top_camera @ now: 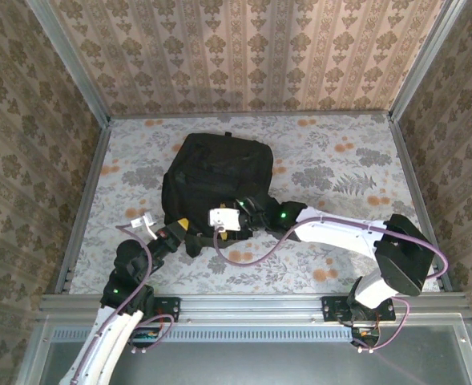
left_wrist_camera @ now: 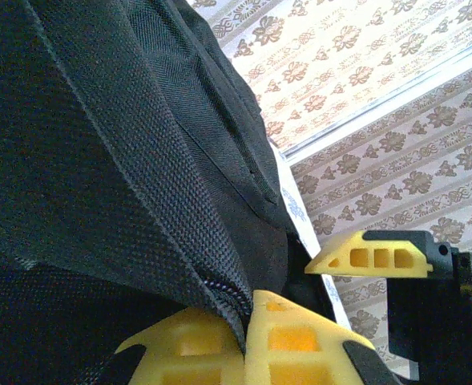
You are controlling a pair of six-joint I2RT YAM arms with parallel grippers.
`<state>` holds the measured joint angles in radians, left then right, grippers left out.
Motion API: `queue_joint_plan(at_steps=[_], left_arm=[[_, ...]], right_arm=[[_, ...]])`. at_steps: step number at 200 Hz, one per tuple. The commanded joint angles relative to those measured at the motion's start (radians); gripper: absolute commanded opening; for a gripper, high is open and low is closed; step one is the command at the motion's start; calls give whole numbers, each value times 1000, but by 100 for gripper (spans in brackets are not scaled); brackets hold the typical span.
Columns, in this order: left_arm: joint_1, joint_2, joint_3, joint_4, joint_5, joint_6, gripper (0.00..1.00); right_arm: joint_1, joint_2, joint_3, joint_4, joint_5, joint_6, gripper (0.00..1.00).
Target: Pack the student bag
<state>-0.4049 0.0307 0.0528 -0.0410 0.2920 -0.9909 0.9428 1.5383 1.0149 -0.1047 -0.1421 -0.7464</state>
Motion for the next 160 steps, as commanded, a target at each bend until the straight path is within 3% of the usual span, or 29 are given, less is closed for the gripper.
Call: queue_joint_plan(at_steps=[1,70,131,160], left_arm=[[-1,-24,29,71,6,35,0],[-2,-22,27,59,-1,23,0],[-3,-22,27,61,-1,15,0],[-4,-22,31,51,-2,15,0]], right_arm=[[36,-4,-40,-37,-34,-97,66],[86,16,25,-57,-164,-34,66],[120,124,84,0,-50,5,63],[129,152,126,3,-5,15,52]])
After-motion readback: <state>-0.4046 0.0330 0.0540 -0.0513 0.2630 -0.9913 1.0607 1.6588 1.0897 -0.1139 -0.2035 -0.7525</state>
